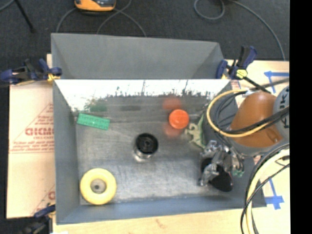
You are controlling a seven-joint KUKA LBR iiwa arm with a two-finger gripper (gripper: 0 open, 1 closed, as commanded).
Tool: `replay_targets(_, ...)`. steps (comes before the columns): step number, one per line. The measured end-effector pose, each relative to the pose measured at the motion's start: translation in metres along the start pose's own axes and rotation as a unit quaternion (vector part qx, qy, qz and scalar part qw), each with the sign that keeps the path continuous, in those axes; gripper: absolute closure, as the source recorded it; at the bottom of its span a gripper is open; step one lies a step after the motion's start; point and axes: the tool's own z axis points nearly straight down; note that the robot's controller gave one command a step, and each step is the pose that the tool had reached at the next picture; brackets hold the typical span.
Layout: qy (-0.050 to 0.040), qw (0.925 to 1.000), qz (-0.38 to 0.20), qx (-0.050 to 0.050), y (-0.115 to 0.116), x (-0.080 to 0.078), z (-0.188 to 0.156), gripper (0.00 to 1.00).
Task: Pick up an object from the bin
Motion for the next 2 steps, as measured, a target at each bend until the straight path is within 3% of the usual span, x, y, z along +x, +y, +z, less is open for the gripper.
replay_targets(2, 0.0, 1.0, 0.002, 0.0, -0.0001, 0.0, 0.0, 1.0)
